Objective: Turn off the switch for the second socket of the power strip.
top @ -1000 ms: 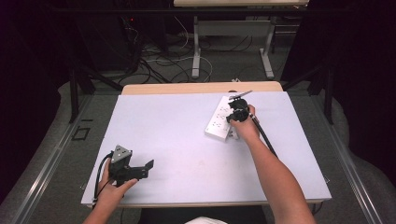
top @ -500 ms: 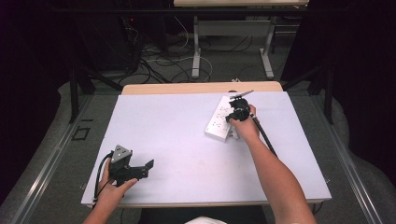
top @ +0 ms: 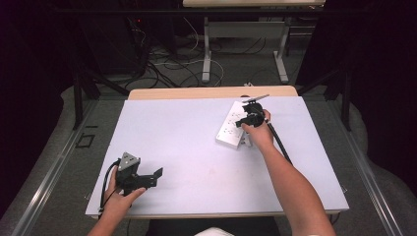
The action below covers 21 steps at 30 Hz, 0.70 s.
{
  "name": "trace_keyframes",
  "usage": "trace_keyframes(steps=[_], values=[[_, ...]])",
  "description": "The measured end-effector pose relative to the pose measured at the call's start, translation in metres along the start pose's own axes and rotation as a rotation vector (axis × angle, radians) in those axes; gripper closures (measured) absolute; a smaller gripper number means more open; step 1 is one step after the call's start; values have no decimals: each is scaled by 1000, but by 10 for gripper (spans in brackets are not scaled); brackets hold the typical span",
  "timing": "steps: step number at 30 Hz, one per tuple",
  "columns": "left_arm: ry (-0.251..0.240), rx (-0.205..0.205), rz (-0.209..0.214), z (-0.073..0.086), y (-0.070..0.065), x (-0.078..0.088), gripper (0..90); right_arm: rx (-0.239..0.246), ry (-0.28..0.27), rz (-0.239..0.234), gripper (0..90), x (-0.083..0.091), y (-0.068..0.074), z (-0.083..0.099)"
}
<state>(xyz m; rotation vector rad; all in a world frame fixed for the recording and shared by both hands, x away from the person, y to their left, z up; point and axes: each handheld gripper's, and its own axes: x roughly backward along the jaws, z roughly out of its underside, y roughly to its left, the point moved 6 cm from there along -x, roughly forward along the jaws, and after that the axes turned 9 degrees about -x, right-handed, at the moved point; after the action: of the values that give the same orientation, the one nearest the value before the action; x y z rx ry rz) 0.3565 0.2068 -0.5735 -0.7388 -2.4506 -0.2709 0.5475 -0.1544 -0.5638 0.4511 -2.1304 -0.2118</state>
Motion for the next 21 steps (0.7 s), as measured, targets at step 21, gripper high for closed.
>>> trace_keyframes(steps=[21], values=[[-4,5,0,0,0,0,32,64,-31,6,491,12,9,-2]])
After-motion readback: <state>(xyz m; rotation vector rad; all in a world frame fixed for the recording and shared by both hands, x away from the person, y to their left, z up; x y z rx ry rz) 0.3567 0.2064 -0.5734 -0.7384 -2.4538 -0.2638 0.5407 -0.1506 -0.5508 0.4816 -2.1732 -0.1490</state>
